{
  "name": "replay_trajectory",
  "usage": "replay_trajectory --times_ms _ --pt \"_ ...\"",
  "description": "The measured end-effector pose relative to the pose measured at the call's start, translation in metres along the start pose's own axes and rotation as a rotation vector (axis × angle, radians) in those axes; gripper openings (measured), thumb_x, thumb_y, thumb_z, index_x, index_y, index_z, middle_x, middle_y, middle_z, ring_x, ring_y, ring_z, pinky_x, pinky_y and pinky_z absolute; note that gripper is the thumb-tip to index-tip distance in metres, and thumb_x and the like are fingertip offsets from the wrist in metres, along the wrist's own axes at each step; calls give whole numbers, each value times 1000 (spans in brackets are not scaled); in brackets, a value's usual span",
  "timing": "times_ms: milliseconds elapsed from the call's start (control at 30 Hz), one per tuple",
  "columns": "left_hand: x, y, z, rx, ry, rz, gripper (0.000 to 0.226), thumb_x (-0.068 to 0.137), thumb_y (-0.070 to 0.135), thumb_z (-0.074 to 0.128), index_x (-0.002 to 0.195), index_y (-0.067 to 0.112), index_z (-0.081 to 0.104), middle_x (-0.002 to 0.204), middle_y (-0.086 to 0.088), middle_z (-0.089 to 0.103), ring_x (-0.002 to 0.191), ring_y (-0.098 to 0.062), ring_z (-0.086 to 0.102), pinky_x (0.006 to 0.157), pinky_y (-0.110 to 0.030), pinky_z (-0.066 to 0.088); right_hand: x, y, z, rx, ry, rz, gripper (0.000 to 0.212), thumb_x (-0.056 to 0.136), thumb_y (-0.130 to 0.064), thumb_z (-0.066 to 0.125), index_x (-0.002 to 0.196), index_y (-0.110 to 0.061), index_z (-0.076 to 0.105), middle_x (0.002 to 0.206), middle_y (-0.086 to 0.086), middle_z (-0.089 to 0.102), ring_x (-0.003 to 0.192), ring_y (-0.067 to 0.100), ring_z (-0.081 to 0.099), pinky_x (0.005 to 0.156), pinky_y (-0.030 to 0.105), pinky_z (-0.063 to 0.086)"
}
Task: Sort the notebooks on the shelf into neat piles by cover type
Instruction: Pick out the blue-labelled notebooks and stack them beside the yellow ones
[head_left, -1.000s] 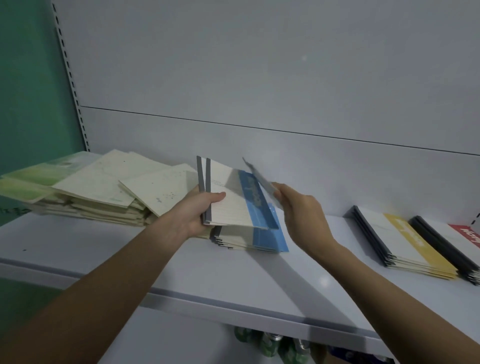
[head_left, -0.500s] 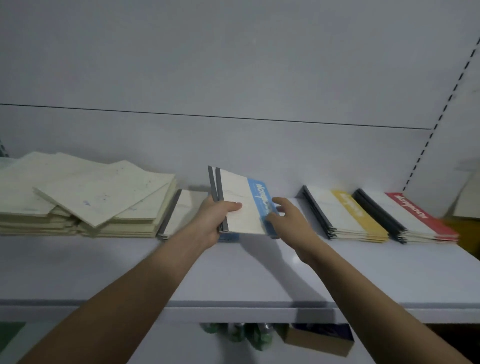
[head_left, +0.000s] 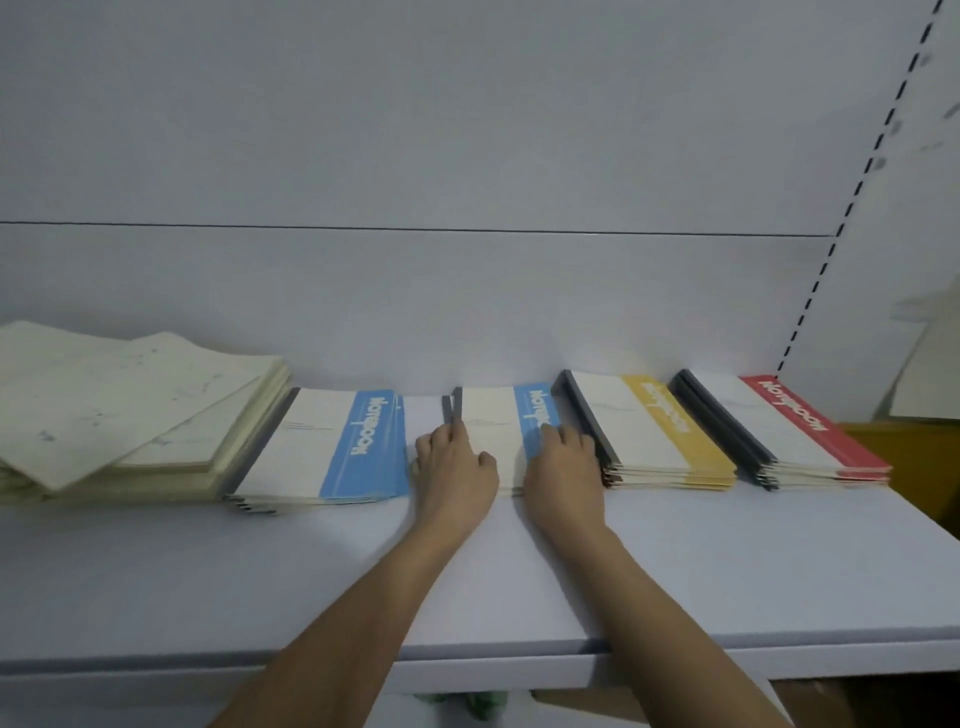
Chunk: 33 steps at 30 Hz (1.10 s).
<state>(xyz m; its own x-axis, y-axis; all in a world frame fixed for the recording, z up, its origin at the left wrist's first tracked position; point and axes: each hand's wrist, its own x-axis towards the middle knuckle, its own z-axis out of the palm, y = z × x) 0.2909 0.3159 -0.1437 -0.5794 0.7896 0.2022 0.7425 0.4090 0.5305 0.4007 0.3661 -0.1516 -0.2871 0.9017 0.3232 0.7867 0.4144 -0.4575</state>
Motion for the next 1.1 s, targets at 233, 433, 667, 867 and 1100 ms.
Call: replay_trajectory --times_ms 233,433,667,867,1100 --pt "5 -1 4 16 3 -34 47 91 34 45 135 20 45 131 -9 54 123 -32 39 103 -43 33 2 13 3 55 -14 -51 24 90 -13 44 109 -4 56 116 12 53 110 30 42 83 38 39" --pt "7 -1 5 -33 8 -32 43 90 31 47 132 25 48 132 -1 58 125 -30 39 103 -42 33 5 10 2 41 -14 -54 28 91 -15 43 114 -6 56 119 12 52 112 30 40 85 37 38" --pt "1 -2 7 -115 91 28 44 93 20 50 137 16 48 138 -5 52 131 -26 35 110 -37 31 4 9 0 143 71 -95 34 92 -12 45 124 -3 55 133 14 49 122 30 39 94 39 39" --pt "-20 4 -6 -10 174 313 36 94 15 48 129 16 55 133 1 53 128 -18 39 107 -33 34 -8 6 -5 193 167 -269 25 91 -5 51 113 -4 63 117 13 58 110 31 49 86 41 47" --pt "-30 -58 -80 185 167 303 33 96 31 45 127 25 55 129 6 56 125 -18 40 103 -33 34 -27 -34 -12 109 169 -549 27 92 -22 47 109 -9 63 108 6 62 99 27 54 80 35 46"
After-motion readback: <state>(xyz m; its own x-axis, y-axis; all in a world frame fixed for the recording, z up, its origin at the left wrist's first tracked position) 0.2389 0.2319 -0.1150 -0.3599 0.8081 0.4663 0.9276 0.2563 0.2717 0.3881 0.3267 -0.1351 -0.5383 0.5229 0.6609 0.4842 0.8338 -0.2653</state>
